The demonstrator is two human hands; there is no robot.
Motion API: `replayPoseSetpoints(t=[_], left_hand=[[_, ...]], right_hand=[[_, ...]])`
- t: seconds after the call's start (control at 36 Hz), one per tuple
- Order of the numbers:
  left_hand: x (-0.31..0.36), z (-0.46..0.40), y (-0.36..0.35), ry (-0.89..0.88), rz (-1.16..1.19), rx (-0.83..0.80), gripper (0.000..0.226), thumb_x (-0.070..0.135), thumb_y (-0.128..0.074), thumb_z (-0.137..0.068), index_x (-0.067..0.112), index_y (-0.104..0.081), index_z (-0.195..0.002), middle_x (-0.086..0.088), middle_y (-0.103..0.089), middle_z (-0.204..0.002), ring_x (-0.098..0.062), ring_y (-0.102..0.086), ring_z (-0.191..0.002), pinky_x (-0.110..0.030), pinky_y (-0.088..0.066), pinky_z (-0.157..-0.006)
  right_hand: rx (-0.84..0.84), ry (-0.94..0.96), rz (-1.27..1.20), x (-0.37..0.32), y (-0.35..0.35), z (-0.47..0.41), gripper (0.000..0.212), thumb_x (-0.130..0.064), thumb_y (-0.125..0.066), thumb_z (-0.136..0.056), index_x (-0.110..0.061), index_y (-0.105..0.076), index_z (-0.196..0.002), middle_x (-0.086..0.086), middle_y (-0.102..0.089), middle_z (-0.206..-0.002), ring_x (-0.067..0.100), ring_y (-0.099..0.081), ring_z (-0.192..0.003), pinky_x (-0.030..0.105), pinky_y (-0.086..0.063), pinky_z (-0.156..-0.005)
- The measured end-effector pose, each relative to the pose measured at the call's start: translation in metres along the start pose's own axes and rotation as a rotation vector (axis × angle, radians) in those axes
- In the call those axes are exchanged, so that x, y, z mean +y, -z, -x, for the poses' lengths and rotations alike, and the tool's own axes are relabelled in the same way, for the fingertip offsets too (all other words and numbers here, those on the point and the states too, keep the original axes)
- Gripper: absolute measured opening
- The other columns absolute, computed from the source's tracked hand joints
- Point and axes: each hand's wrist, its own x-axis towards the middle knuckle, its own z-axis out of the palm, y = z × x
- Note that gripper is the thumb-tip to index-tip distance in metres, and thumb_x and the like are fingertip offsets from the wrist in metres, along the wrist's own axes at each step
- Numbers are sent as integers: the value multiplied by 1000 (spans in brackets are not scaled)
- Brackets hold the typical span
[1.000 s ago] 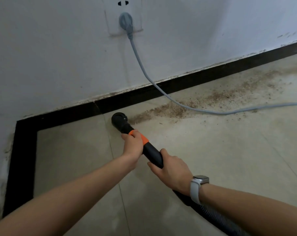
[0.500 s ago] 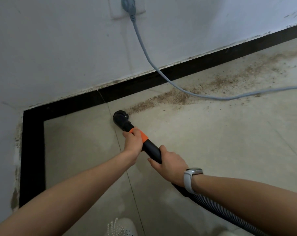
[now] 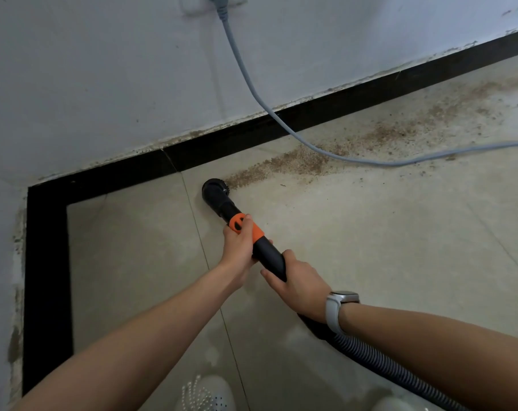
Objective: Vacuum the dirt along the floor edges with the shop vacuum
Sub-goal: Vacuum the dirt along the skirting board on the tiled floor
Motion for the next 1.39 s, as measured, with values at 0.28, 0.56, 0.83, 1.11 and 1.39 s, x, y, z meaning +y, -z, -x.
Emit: replayPoseSetpoints(t=[0.28, 0.56, 0.83, 1.11, 1.39], left_hand=[[-9, -16, 10, -104, -107, 35, 47, 31, -53, -96, 12, -32, -133, -6, -55, -97, -27, -62, -92, -47, -55, -85], [1, -26, -17, -56, -144, -1, 50, 34, -48, -97, 10, -25, -135, -7, -53, -97, -29, -59, -93, -52, -52, -91], [-1, -18, -41, -31, -157, -79, 45, 34, -46, -99, 9, -26, -130, -3, -50, -92, -18, -56, -81, -43, -52, -83], [9, -15, -75, 19, -174, -200, 51, 33, -46, -100, 10, -21, -137, -4, -49, -98, -18, -57, -84, -33, -51, -64], [22, -9, -68, -31, -174, -183, 48, 32, -48, -99, 10, -24, -135, -4, -50, -98, -18, -57, -84, -33, -52, -66]], right_hand=[[-22, 43, -28, -6, -3, -6, 31, -40, -53, -95, -14, -36, -98, 2, -53, -78, 23, -54, -65, 31, -38, -54], [78, -30, -9, -2, 11, -7, 35, -44, -53, -94, -14, -35, -95, 10, -58, -85, 36, -61, -81, 36, -42, -63], [97, -66, 10, 13, 34, 3, 34, -44, -53, -94, -14, -36, -94, -1, -48, -72, 24, -49, -64, 31, -33, -57], [195, -159, 0, 24, 48, 7, 36, -45, -53, -94, -13, -37, -96, 5, -54, -80, 31, -55, -73, 34, -41, -62], [218, -117, -24, 14, 48, 9, 35, -46, -53, -93, -14, -37, -94, -1, -51, -71, 27, -52, -68, 34, -39, -59]])
